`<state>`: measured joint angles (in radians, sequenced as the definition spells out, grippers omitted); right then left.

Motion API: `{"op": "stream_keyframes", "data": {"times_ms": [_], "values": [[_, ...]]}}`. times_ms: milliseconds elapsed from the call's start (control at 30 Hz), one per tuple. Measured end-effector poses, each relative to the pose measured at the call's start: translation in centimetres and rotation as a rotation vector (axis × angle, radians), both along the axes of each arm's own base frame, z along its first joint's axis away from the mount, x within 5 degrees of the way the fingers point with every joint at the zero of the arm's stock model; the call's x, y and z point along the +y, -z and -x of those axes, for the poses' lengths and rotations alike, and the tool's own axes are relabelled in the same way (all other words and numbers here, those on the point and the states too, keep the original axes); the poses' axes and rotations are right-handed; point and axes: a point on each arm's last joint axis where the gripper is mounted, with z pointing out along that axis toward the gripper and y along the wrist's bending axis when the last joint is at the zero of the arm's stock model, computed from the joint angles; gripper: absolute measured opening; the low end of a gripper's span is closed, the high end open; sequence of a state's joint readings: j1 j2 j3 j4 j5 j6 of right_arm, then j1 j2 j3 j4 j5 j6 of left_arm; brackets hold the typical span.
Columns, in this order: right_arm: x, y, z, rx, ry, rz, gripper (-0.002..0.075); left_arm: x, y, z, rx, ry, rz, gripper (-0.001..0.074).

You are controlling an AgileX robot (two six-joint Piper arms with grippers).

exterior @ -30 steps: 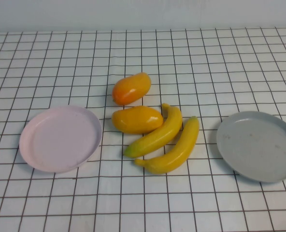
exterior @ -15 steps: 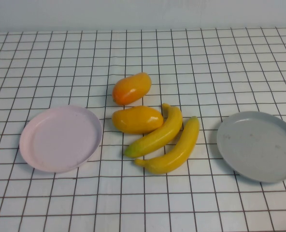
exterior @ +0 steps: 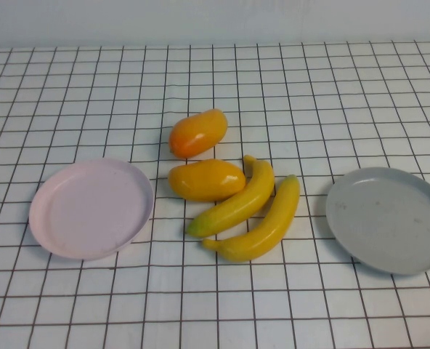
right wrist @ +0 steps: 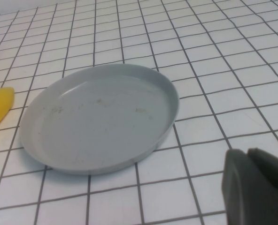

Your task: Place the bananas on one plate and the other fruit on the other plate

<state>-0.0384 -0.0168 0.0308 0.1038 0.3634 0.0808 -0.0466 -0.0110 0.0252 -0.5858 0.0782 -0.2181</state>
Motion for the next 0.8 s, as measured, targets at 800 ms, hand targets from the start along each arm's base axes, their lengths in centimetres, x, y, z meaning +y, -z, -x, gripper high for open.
{"op": "stream_keyframes", "data": {"times_ms": [800], "values": [[0.0, 0.0, 0.0, 0.0, 0.0, 0.0, -0.0016, -3.2, -13.5, -9.2, 0.412, 0.563, -0.797, 0.0011]]}}
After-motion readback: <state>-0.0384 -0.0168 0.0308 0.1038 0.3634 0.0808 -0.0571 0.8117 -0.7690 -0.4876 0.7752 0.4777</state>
